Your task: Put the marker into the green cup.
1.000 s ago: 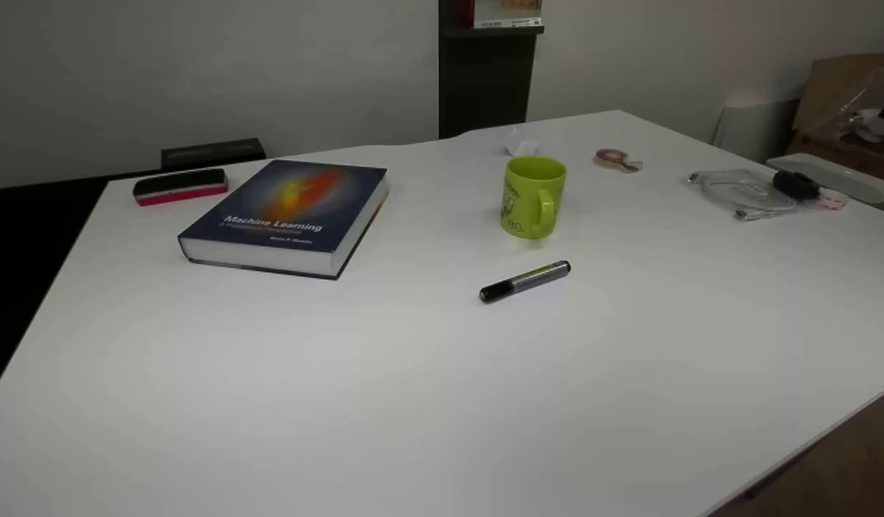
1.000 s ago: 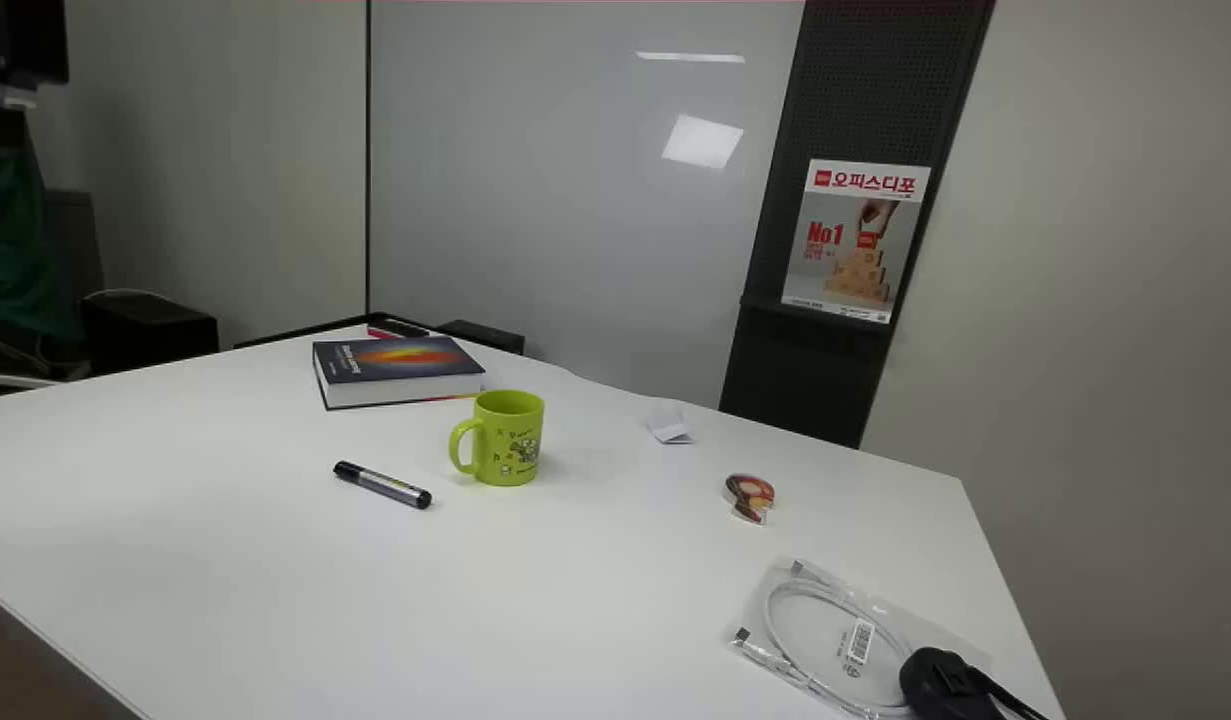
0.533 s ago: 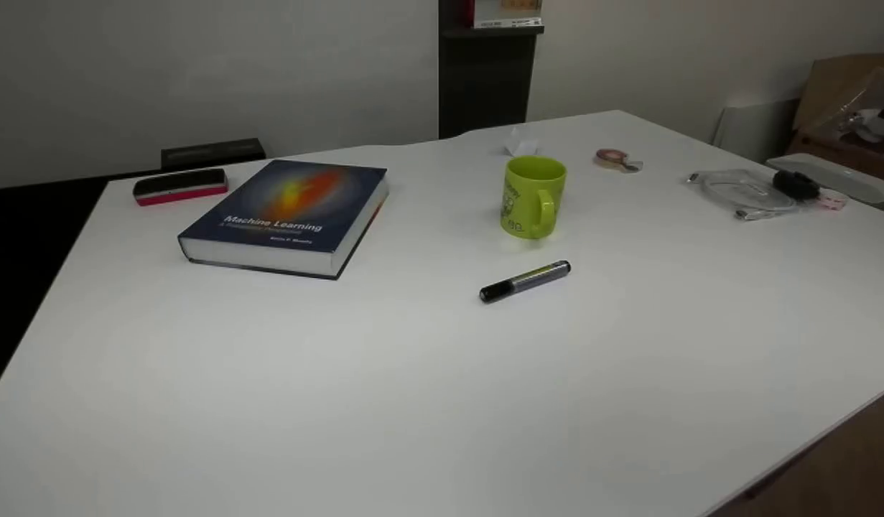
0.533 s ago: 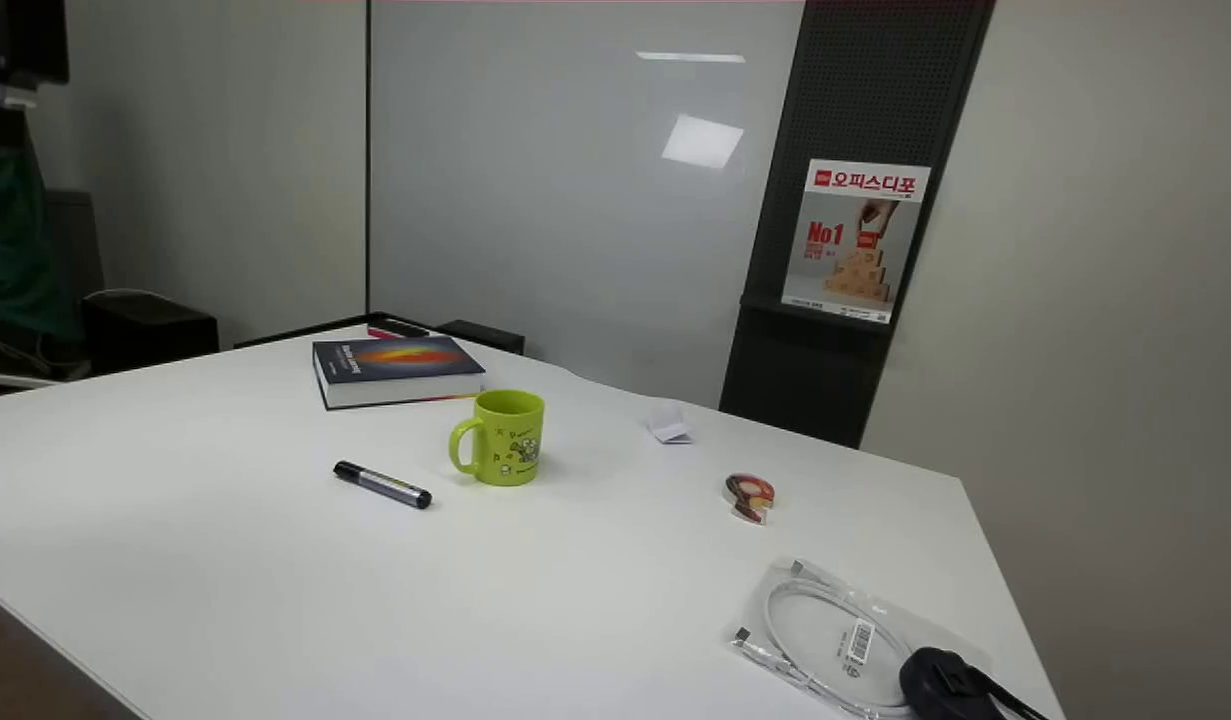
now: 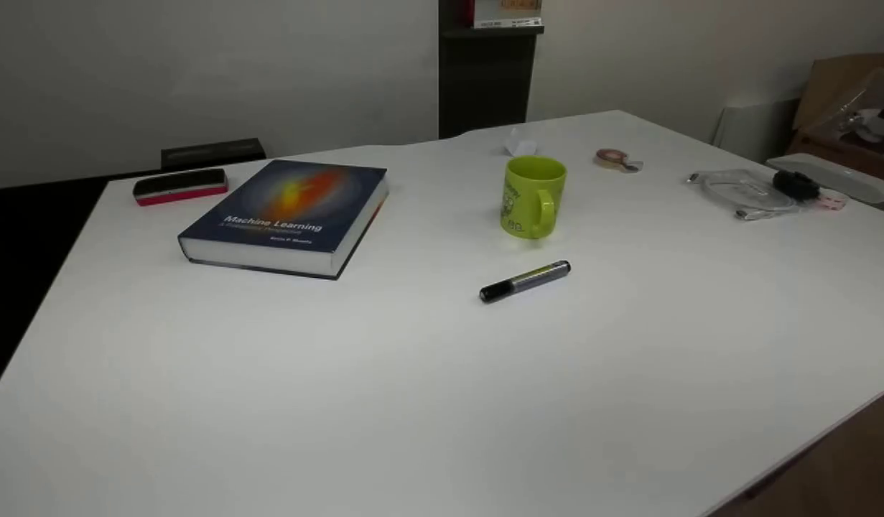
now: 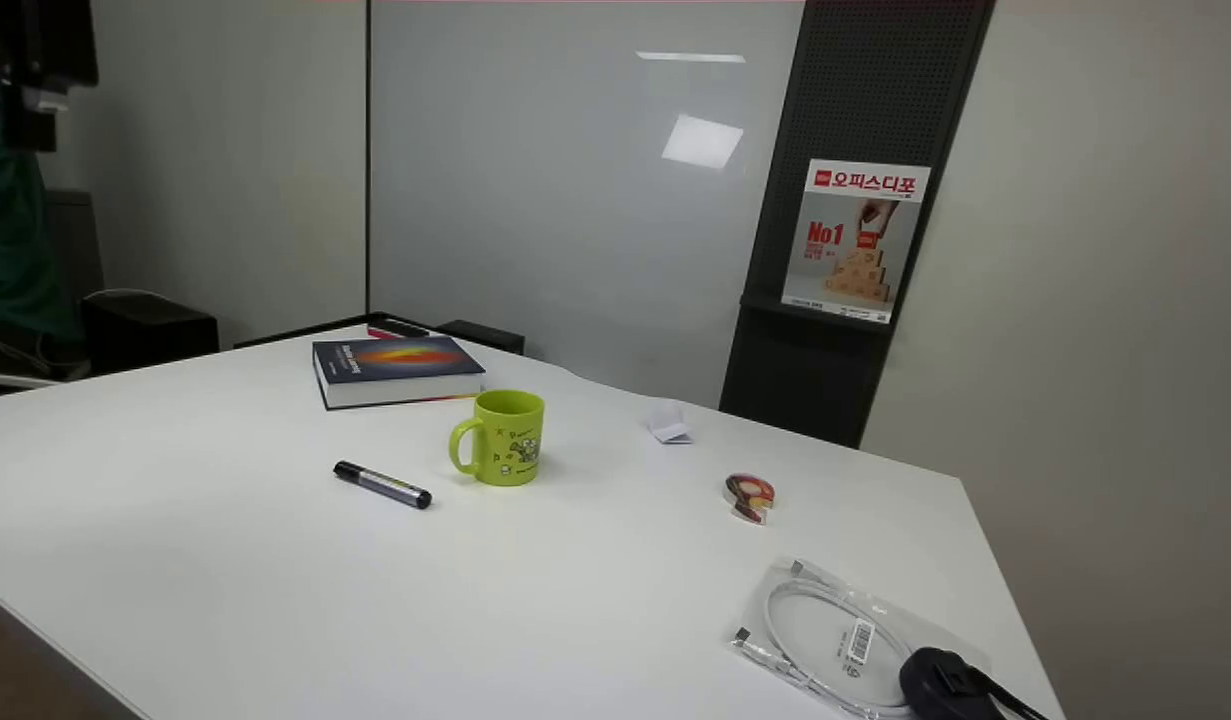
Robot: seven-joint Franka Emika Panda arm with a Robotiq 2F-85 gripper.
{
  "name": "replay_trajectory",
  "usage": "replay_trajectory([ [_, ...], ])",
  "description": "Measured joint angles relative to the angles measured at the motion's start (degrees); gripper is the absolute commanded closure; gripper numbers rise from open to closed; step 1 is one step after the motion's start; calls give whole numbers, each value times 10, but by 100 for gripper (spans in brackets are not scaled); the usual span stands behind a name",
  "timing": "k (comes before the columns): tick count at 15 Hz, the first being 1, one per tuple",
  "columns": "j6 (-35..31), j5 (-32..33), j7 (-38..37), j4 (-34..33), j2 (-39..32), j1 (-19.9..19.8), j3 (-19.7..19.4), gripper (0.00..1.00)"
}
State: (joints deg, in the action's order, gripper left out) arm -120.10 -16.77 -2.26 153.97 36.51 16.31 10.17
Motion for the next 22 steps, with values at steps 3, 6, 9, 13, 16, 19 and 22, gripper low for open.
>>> replay_trajectory([
  [3,-64,74,32,0,-26,-29,-1,0],
  [6,-171,183,29,-1,-79,-77,8,0],
  [9,-298,309,-25,-12,-154,-144,35,0],
  [13,-354,438,-116,-58,-237,-219,72,0],
  [16,-356,425,-103,-67,-249,-214,68,0],
  [19,-376,290,38,-59,-274,-145,18,0],
  [22,-357,176,184,-71,-312,-90,-14,0],
])
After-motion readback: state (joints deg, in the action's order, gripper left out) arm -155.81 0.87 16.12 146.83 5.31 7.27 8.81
